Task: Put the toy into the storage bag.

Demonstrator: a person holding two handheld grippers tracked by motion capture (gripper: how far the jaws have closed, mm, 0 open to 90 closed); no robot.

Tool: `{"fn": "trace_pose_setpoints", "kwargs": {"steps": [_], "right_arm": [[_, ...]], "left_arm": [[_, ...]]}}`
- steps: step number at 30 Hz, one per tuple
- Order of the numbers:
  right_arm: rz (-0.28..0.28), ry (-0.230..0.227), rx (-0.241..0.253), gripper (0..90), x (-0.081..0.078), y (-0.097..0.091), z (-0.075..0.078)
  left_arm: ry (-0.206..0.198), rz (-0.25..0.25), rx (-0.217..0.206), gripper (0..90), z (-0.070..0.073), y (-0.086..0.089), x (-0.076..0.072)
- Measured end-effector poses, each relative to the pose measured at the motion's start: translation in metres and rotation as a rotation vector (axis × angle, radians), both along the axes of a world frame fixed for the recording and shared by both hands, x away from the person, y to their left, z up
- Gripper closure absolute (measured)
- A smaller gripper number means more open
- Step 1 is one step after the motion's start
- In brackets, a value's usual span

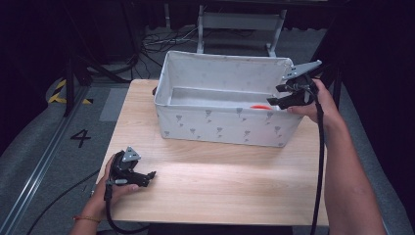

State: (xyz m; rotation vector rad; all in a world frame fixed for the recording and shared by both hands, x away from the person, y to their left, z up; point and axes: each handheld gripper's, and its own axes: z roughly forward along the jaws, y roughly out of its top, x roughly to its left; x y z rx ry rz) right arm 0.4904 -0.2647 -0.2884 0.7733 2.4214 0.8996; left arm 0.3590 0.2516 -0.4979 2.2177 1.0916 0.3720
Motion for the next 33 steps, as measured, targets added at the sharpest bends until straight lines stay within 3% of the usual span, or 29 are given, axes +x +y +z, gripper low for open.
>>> {"fn": "trace_pose_setpoints", "kwargs": {"steps": [7, 9, 14, 21, 33], "right_arm": [[-0.018, -0.044, 0.038, 36.7, -0.017, -0.003, 0.008], [-0.024, -0.047, 0.073, 35.7, -0.022, -0.003, 0.010], [-0.038, -0.089, 0.057, 32.3, -0.037, 0.000, 0.009], [-0.107, -0.166, 0.068, 25.4, -0.059, -0.002, 0.010], [-0.100, -0.224, 0.090, 22.3, -0.098, -0.013, 0.009]], "left_arm": [[0.000, 0.004, 0.001, 0.6, 0.000, 0.000, 0.000], [0.000, 0.003, 0.001, 0.6, 0.000, 0.000, 0.000], [0.001, 0.002, 0.000, 0.5, 0.000, 0.000, 0.000], [0.001, 0.002, 0.000, 0.5, 0.000, 0.000, 0.000], [0.001, 0.003, 0.000, 0.6, 0.000, 0.000, 0.000]]}}
